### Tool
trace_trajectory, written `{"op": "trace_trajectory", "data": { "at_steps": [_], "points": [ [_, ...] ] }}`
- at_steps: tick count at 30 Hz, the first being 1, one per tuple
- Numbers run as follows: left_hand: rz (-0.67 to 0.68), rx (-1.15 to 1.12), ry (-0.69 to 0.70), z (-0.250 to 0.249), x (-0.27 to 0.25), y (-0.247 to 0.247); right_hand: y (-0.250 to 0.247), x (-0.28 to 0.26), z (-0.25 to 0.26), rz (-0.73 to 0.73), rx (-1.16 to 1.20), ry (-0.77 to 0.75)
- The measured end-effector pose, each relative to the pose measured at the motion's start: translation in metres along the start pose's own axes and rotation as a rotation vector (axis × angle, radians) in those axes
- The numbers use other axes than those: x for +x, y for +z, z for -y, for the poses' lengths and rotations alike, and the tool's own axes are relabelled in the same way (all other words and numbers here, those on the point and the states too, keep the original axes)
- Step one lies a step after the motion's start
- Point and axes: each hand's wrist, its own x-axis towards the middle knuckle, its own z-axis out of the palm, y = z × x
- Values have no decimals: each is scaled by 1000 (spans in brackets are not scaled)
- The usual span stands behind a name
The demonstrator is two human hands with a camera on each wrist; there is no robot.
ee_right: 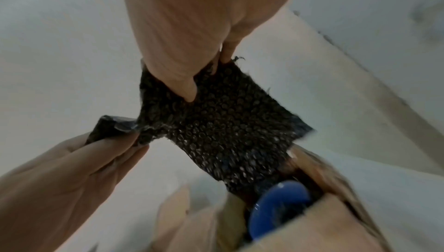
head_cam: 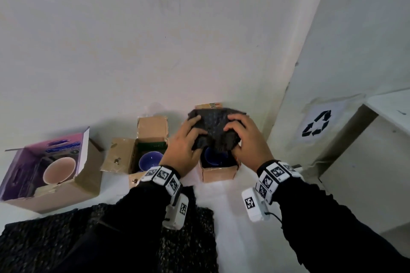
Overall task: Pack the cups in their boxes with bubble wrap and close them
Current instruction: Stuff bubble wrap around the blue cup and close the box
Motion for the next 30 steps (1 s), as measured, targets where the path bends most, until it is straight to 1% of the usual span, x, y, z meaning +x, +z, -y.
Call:
{"op": "trace_trajectory", "data": {
  "at_steps": [3, 5, 7, 9, 10, 12, 13, 16, 18, 21, 23, 24, 26, 28, 30],
  "points": [
    [141, 32, -67, 15, -21, 25, 21, -21, -26, 182, -103, 14],
    [180, 185, -54, 21, -29, 38, 30, -33, -37, 270, -226, 44],
    [202, 390, -56, 23, -34, 46, 33, -40, -41, 295, -350, 54],
    [228, 511, -36, 24, -33, 52, 34, -43, -41, 320, -469, 9],
    [270, 542, -34, 22, -30, 52, 36, -43, -40, 344, -511, -20],
    [374, 552, -53, 17, -24, 54, 39, -44, -41, 418, -535, -55],
    [393, 557, -54, 17, -22, 55, 41, -44, -41, 454, -523, -65],
    [399, 577, -26, 17, -15, 59, 44, -45, -41, 497, -479, -88],
    [395, 535, 17, 15, -12, 62, 45, -45, -41, 481, -494, -115],
    [409, 519, 110, 18, -18, 68, 49, -44, -42, 466, -564, -43],
    [383, 531, 88, 21, -24, 68, 55, -45, -40, 468, -605, 7],
    [366, 535, 54, 22, -26, 67, 57, -44, -37, 469, -606, 30],
    [332, 489, -9, 20, -25, 66, 60, -41, -32, 447, -559, 68],
    [324, 371, -83, 18, -21, 65, 61, -41, -29, 436, -484, 77],
    [349, 351, -106, 19, -17, 64, 61, -44, -30, 438, -432, 35]
  ]
}}
